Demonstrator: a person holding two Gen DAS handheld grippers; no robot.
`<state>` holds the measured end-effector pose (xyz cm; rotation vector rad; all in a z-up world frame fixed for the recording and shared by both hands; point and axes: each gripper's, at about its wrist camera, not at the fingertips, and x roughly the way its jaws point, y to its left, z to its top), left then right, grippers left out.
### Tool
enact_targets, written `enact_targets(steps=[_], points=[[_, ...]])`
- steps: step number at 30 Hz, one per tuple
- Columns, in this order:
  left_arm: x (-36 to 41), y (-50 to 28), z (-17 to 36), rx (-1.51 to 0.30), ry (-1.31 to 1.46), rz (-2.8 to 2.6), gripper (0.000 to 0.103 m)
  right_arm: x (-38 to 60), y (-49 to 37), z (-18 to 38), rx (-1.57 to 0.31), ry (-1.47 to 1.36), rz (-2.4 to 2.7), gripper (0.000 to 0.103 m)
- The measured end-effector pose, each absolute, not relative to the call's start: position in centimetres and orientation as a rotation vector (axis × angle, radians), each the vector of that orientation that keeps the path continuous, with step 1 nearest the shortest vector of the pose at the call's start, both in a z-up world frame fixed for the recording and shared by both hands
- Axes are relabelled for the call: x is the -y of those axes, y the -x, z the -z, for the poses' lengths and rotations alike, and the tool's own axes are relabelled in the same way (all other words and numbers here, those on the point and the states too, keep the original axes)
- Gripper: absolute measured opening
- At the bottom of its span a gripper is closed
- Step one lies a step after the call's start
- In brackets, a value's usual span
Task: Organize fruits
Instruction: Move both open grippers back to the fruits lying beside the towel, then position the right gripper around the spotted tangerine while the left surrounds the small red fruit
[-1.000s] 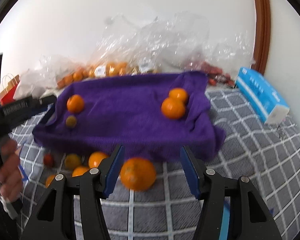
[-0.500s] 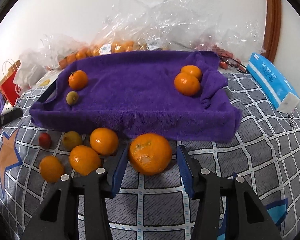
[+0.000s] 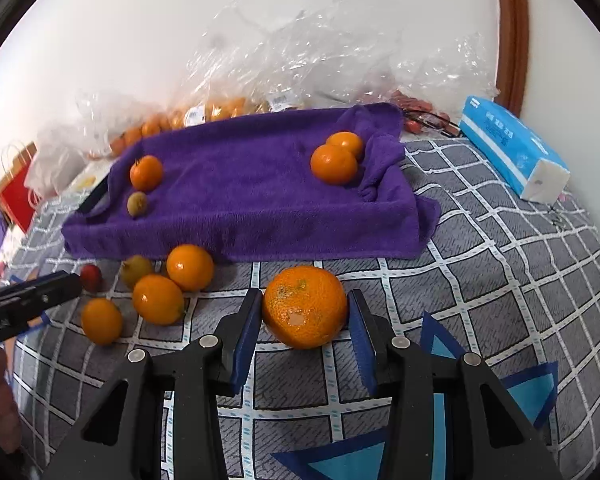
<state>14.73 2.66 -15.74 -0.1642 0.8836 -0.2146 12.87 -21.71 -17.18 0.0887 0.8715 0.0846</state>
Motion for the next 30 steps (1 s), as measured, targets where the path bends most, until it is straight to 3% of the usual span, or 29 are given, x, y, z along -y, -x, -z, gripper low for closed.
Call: enact_targets(steps=[11,30], points=[[-2.5,-15.2,17.0,-0.857,0.167,0.208,0.024,21.5,-12.9,17.2,-0.871,-0.092,-0.100,0.043],[-4.6,-13.9,15.8,-0.733,0.278,0.204,0.024,21.2,-13.1,17.5,-0.882,-0.064,-0.103,0.043]])
